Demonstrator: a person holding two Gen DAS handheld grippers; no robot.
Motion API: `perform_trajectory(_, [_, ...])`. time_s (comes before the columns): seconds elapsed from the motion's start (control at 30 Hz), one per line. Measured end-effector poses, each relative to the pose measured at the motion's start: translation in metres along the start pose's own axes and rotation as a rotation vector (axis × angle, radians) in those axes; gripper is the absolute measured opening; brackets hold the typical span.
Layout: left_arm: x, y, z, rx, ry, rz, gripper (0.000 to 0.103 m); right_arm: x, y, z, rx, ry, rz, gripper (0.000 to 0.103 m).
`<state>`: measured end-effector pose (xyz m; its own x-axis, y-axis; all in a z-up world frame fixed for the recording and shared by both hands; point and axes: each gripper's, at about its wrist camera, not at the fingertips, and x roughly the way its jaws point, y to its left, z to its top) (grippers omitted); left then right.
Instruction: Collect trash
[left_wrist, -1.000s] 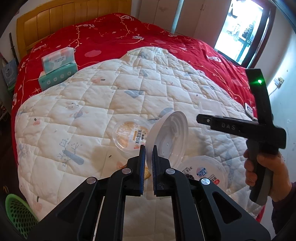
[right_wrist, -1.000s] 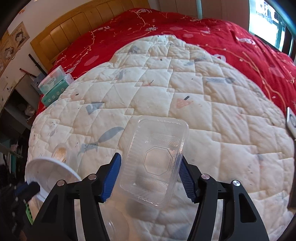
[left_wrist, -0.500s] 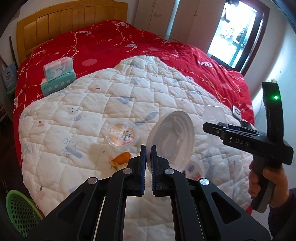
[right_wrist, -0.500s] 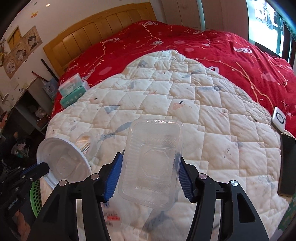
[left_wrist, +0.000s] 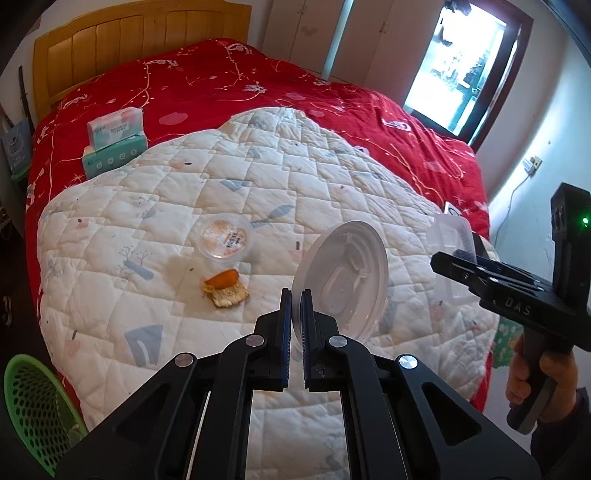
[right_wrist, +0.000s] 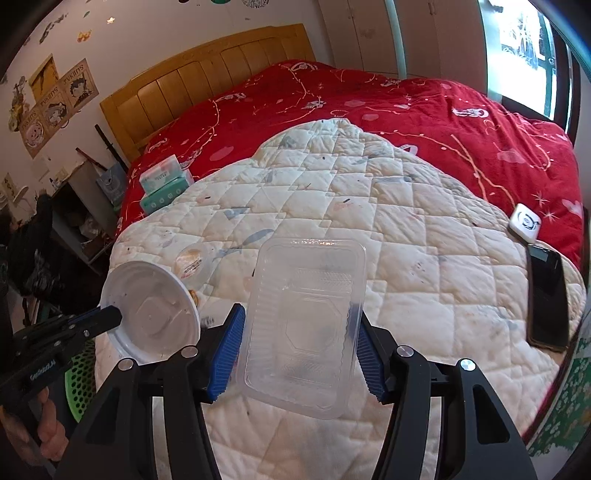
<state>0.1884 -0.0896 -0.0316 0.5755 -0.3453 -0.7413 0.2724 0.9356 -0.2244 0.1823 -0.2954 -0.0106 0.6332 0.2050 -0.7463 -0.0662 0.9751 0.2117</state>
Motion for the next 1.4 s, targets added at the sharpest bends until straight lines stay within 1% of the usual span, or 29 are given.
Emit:
perform_trajectory(0.27, [-0.008,-0.015,-0.007,0.021,0.002,-0.018,0.004,-0.024,-0.010,-0.022,-0.001,-0.018,-0.034,0.056])
perform_trajectory(0.93, [0.009,-0.077,-0.016,0.106,0.047,-0.079,0.004,-0.054,-0.058,-0.050,0.081,-0.031,-0.089,0.055])
perform_trajectory(1.1, [0.010,-0.085,-0.018,0.113,0.053,-0.079,0.003,-0.059,-0.064,-0.053,0.087,-0.035,-0.092,0.055])
perform_trajectory(1.4, [0.005,-0.088,-0.018,0.118,0.048,-0.079,0.003,-0.068,-0.070,-0.056,0.098,-0.048,-0.096,0.055])
